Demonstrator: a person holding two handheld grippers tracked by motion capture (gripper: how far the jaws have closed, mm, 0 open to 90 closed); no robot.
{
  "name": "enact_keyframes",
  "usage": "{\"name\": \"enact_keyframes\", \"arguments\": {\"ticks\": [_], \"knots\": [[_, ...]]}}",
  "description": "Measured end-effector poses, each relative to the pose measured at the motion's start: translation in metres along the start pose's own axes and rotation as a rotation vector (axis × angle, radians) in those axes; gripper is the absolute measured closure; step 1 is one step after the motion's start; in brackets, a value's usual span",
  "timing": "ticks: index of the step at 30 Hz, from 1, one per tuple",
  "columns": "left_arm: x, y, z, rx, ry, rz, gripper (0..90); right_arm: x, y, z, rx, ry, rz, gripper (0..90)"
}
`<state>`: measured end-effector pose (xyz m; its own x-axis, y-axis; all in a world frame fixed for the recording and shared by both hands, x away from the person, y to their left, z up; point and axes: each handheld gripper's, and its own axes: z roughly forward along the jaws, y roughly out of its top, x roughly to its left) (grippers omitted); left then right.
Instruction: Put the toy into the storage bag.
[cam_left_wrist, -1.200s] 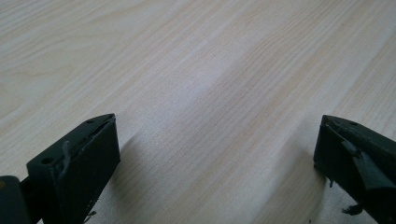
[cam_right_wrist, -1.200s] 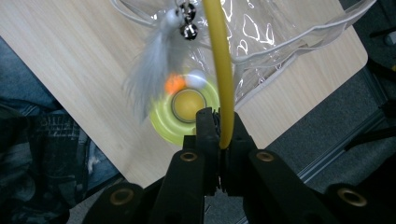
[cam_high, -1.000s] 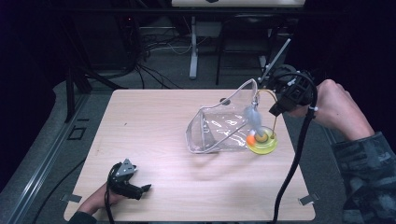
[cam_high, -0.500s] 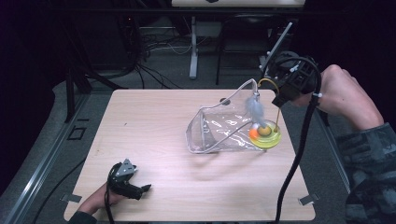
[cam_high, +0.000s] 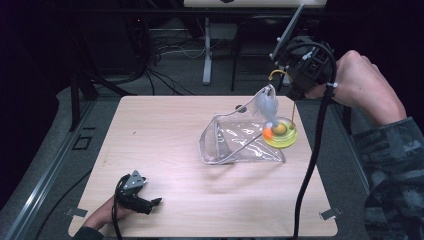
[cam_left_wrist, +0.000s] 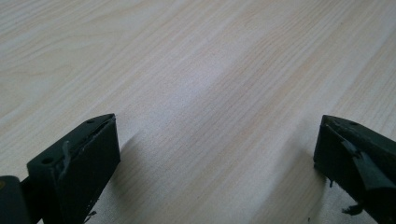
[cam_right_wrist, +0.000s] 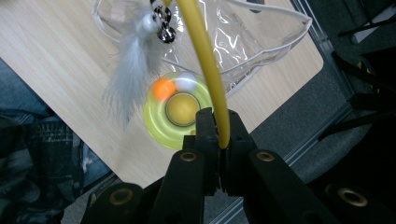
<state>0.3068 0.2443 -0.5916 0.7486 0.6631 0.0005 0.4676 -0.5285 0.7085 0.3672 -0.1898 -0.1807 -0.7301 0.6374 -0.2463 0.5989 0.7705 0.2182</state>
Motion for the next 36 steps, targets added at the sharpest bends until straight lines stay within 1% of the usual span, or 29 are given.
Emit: {"name": "enact_keyframes", "arguments": {"ticks": [3,9,11,12,15,21,23,24,25,26,28,29,33,34,35,36], "knots": [[0.0,0.0,0.0,0.0,0.0,0.0,0.2,-0.002,0.004,-0.003,0.004,-0.001,-0.008,87.7],[0.0,0.0,0.0,0.0,0.0,0.0,0.3,-0.005,0.017,-0.006,0.0,-0.006,0.002,87.7],[0.0,0.0,0.0,0.0,0.0,0.0,0.2,-0.006,0.019,-0.006,-0.002,-0.007,0.003,87.7],[0.0,0.0,0.0,0.0,0.0,0.0,0.3,-0.007,0.023,-0.006,-0.006,-0.01,0.004,87.7],[0.0,0.0,0.0,0.0,0.0,0.001,0.3,-0.007,0.027,-0.006,-0.005,-0.001,-0.003,87.7],[0.0,0.0,0.0,0.0,0.0,0.001,0.3,-0.008,0.037,-0.005,-0.007,-0.012,-0.015,87.6],[0.0,0.0,0.0,0.0,-0.001,0.0,0.3,-0.008,0.04,-0.004,-0.009,-0.011,-0.011,87.6],[0.0,0.0,0.0,0.0,-0.001,0.0,0.2,-0.009,0.042,-0.004,-0.017,-0.018,-0.008,87.6],[0.0,0.0,0.0,0.0,-0.001,0.0,0.2,-0.009,0.044,-0.004,-0.026,-0.022,0.005,87.6],[0.0,0.0,0.0,0.0,-0.002,0.0,0.2,-0.009,0.048,-0.003,-0.027,-0.025,0.008,87.6],[0.0,0.0,0.0,0.0,-0.002,0.001,0.2,-0.009,0.049,-0.003,-0.025,-0.027,0.008,87.6],[0.0,0.0,0.0,0.0,-0.002,0.001,0.2,-0.009,0.05,-0.002,-0.036,-0.025,0.015,87.6],[0.0,0.0,0.0,0.0,-0.002,0.0,0.2,-0.011,0.056,0.001,-0.027,-0.025,0.011,87.7],[0.0,0.0,0.0,0.0,-0.002,0.001,0.2,-0.01,0.056,0.003,-0.045,-0.019,0.026,87.6],[0.0,0.0,0.0,0.0,-0.002,0.001,0.2,-0.011,0.058,0.003,-0.034,-0.023,0.015,87.6],[0.0,0.0,0.0,0.0,-0.002,0.001,0.2,-0.011,0.059,0.004,-0.029,-0.024,0.014,87.6]]}}
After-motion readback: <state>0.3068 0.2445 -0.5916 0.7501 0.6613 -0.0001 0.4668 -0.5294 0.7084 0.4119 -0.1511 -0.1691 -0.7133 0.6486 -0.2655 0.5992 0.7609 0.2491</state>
